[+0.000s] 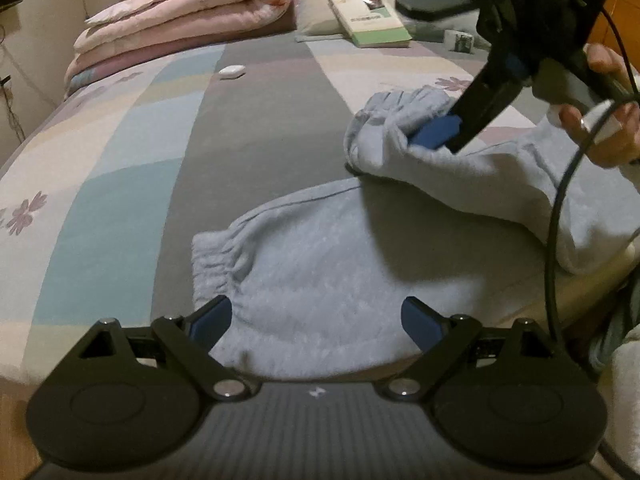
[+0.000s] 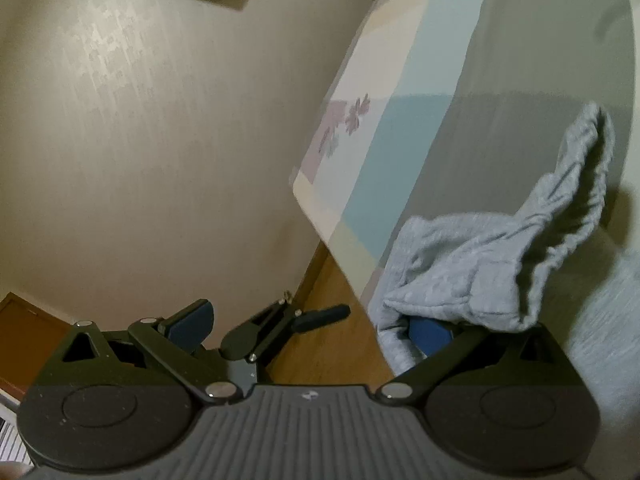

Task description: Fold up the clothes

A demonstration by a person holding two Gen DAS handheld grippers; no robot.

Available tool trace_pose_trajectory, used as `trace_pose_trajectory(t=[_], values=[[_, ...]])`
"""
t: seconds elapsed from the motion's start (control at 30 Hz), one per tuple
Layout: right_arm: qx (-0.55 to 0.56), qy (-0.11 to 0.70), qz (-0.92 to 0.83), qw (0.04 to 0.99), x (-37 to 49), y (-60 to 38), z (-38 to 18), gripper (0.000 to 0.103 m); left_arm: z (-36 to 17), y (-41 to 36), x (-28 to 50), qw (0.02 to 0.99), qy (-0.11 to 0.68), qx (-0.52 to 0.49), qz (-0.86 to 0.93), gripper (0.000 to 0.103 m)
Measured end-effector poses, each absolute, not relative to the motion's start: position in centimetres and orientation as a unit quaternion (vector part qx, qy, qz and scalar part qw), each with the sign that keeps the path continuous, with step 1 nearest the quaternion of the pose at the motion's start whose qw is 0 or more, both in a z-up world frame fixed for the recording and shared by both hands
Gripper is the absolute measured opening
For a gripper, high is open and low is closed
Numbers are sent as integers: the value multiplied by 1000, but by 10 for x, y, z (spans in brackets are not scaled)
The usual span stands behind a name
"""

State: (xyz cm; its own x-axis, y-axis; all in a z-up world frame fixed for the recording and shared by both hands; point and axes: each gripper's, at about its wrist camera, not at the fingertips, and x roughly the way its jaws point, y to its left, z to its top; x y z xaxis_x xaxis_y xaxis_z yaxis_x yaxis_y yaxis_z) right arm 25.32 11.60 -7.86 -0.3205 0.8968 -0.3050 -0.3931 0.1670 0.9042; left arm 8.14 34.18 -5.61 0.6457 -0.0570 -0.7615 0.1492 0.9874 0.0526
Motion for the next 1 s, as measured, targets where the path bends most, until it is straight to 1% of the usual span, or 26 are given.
trace_pose_trajectory(t=[0.47,0.63,0.7,0.87,1.0], values=[[210,610,599,474,218,168,-129,103,-61,357,61,898,437,41,-26,92],[192,627,582,481,215,165,-133,103,-64,358,59,896,442,37,-24,92],[191,619,582,492,216,152,-126,103,-65,359,59,896,442,35,-24,92],[183,577,571,554,224,106,-95,103,-64,359,62,898,437,30,-28,92],[185,541,546,612,232,62,-76,103,-61,365,69,906,421,-13,-47,92]])
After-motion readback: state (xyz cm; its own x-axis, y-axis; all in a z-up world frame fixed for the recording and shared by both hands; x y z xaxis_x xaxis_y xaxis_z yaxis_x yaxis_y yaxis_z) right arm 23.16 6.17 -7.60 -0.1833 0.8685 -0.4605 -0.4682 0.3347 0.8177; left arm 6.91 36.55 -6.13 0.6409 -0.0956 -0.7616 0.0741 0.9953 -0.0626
